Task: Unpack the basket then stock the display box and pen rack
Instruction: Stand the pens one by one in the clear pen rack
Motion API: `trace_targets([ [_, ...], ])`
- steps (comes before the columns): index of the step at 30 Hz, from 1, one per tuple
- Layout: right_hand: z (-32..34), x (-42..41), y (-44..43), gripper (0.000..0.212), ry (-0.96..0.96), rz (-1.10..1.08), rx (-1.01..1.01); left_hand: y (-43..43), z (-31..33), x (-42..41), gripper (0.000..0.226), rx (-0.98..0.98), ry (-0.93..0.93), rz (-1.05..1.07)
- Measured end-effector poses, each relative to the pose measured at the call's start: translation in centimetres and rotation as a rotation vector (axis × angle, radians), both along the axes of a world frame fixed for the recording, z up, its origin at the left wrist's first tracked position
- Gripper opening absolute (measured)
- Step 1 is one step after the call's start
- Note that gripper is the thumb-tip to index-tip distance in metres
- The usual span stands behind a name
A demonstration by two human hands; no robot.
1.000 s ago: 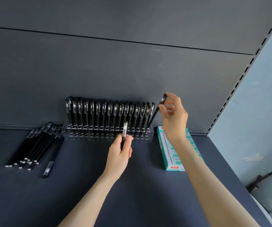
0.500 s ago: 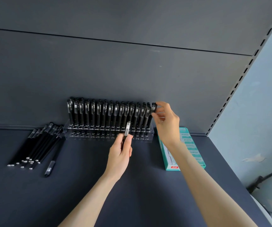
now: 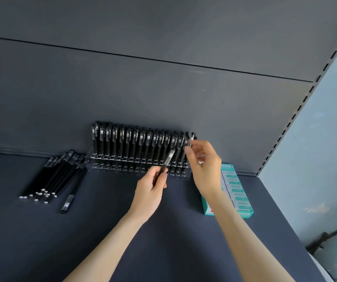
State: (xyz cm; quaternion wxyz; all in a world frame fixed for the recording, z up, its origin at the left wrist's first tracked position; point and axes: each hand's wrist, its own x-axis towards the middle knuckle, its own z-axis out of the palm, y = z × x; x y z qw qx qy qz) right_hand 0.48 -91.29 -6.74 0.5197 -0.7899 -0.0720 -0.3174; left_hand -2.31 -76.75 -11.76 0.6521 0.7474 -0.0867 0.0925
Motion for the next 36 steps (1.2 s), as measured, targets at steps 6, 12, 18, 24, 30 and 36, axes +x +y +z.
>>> trace_targets([
  [6,0.3,-1.0,4.5,0.020,0.200,0.312,0.196,3.9,1.3,-1.1,0.024,0.050,-0.011,-0.043],
  [12,0.4,-0.6,10.0,0.023,0.197,0.345,0.298,10.5,1.5,-1.3,0.025,0.012,0.015,0.018],
  [18,0.0,-0.4,17.1,0.031,0.186,0.273,0.204,17.6,1.4,-0.4,0.016,0.061,0.028,-0.013],
  [24,1.0,0.5,20.7,0.033,-0.007,0.037,0.132,23.2,1.1,2.2,0.031,0.333,-0.123,0.153],
  [30,2.2,1.8,22.2,0.031,-0.107,-0.019,0.049,24.9,1.8,6.3,0.051,0.531,-0.138,-0.019],
  [36,1.7,3.1,22.8,0.027,-0.118,-0.026,-0.003,24.5,1.5,8.1,0.043,0.586,-0.142,-0.119],
])
